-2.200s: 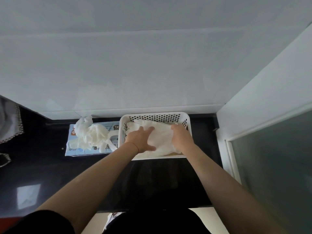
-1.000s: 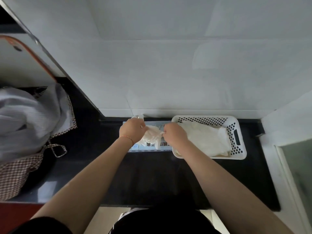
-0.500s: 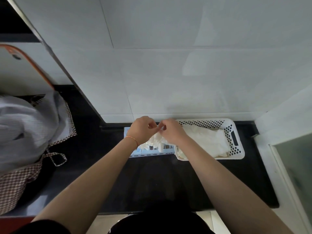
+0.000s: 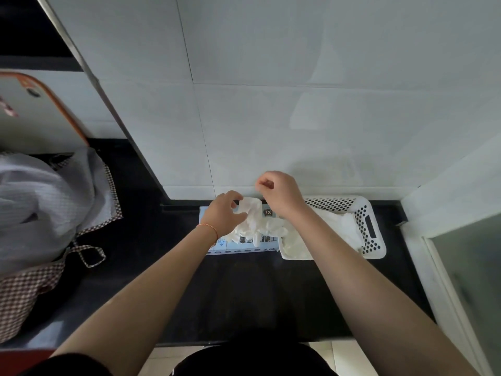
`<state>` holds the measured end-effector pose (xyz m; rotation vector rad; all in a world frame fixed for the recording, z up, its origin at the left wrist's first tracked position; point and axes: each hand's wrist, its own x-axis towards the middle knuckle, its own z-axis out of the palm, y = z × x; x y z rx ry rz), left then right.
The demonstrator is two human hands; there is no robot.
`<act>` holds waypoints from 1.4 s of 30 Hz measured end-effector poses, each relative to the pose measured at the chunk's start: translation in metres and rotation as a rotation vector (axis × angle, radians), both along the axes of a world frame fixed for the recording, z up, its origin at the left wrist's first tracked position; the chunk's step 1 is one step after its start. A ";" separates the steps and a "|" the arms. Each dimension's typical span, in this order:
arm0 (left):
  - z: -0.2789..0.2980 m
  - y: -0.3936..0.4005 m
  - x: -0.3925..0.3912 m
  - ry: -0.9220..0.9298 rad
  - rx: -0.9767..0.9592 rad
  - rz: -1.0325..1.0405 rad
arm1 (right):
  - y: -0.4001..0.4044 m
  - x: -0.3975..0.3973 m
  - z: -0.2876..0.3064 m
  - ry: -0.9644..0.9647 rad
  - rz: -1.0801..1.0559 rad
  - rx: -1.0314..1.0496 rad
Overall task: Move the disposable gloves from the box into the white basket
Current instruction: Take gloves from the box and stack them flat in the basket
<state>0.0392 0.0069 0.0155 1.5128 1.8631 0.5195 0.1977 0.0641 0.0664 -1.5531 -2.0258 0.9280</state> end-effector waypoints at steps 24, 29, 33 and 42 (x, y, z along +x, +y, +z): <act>0.054 0.012 -0.012 -0.653 0.012 0.197 | -0.003 -0.012 0.032 0.398 -0.154 -0.071; 0.067 0.015 -0.015 -0.688 0.002 0.090 | -0.005 -0.004 0.037 0.436 -0.182 -0.122; 0.070 0.012 -0.016 -0.757 -0.133 0.054 | -0.009 -0.002 0.041 0.528 -0.191 -0.210; 0.083 0.013 -0.018 -0.741 0.052 0.219 | -0.017 0.022 0.051 0.447 -0.042 -0.573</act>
